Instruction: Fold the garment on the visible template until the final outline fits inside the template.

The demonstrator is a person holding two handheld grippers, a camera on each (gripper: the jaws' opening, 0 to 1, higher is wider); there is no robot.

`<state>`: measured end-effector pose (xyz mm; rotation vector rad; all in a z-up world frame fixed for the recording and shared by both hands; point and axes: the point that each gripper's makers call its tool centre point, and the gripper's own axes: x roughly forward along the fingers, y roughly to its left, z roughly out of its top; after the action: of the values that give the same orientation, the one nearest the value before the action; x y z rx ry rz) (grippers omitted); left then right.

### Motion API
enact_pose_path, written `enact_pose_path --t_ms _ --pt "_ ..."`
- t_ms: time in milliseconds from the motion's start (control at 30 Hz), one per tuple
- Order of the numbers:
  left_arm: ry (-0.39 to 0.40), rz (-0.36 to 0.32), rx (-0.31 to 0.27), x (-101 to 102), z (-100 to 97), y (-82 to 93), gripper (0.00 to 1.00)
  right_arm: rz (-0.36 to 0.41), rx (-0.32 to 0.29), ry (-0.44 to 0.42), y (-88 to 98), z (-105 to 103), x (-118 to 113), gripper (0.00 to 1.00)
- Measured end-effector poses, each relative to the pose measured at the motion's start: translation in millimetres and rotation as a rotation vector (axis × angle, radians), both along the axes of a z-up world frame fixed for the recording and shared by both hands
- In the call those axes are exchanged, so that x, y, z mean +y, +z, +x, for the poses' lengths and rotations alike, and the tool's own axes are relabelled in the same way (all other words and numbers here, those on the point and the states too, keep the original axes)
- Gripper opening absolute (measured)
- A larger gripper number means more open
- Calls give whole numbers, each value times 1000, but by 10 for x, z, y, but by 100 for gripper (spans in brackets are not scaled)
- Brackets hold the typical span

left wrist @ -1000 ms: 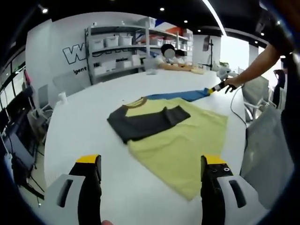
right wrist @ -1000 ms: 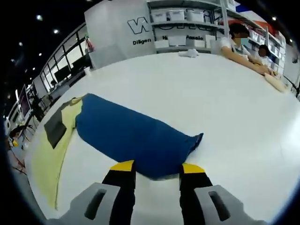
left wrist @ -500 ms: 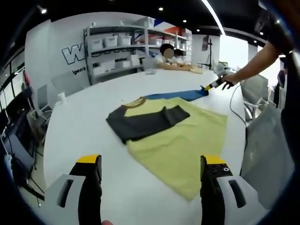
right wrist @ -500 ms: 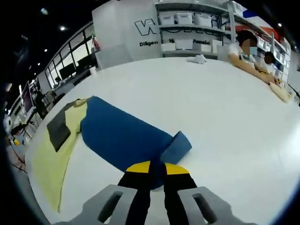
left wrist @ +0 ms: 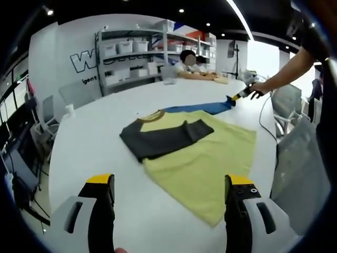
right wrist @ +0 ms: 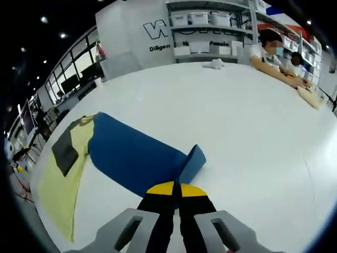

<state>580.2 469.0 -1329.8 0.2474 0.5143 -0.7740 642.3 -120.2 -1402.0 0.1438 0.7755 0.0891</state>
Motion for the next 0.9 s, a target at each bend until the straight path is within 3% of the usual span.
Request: enact_pose_path --t_ms 433,900 --pt "10 -10 -15 11 10 42 86 42 -62 64 371 230 311 0" --pt "22 -21 -32 26 -29 89 86 37 -161 258 920 598 1032 0"
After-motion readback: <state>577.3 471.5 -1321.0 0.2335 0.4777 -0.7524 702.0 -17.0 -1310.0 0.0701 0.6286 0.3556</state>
